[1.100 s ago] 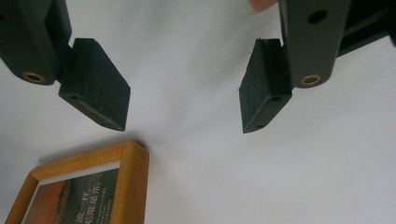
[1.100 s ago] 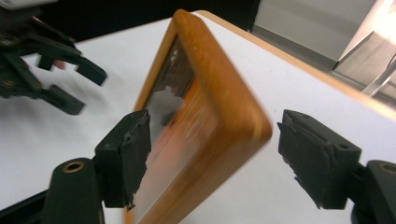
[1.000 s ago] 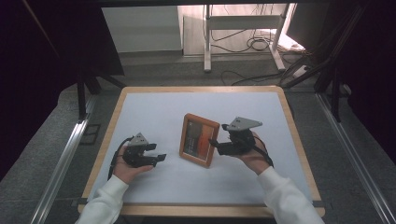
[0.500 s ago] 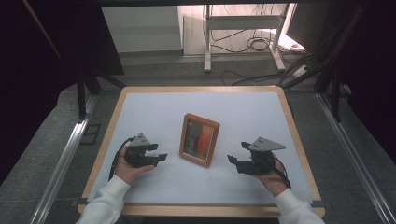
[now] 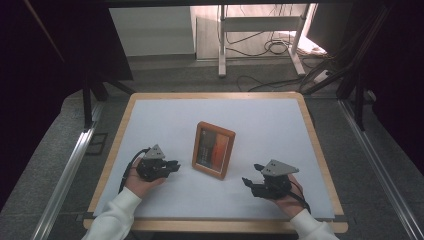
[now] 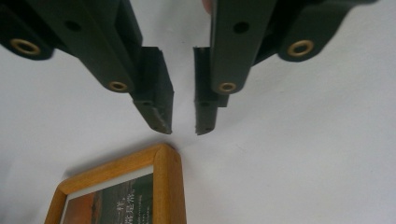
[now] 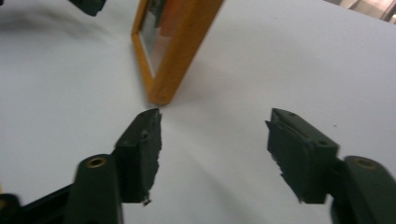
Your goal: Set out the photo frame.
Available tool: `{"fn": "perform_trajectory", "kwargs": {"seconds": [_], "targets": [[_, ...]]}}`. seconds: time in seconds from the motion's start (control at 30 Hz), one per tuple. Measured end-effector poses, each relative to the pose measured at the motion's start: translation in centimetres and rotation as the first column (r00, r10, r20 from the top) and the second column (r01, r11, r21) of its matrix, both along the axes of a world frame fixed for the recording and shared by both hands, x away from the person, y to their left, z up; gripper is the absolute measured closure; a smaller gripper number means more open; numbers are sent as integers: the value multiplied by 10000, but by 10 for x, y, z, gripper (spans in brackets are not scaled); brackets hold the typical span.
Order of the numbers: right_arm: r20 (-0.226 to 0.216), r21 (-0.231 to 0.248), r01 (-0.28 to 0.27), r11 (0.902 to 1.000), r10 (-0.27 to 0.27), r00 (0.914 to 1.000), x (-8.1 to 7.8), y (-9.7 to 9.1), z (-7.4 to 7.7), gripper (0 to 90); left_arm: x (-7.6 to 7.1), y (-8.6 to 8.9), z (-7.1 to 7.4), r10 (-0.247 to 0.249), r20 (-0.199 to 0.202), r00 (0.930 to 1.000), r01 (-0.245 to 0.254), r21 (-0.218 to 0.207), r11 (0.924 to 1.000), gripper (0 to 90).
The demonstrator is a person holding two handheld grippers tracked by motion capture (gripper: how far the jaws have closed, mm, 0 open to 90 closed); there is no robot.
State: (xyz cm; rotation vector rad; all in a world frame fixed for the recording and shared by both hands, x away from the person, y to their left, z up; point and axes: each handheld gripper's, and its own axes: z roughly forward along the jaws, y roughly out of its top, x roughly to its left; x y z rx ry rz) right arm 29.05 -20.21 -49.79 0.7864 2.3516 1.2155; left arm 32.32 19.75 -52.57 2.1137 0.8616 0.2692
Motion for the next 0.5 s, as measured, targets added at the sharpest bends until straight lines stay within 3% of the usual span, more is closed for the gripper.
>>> {"fn": "perform_trajectory", "kwargs": {"seconds": [0.2,0.3,0.5], "targets": [[-68,-53,-499,9987,499,9987,-3,12,0,867,-1,1,-1,89,-105,9999,-90,-88,9999,624],[-347,-54,-815,9967,813,9961,-2,23,-3,900,0,1,0,170,-127,9998,-172,-144,9997,570],[-895,-585,-1195,9911,1140,9894,2,60,-16,900,0,0,-1,277,-183,9994,-279,-139,9995,484]]}}
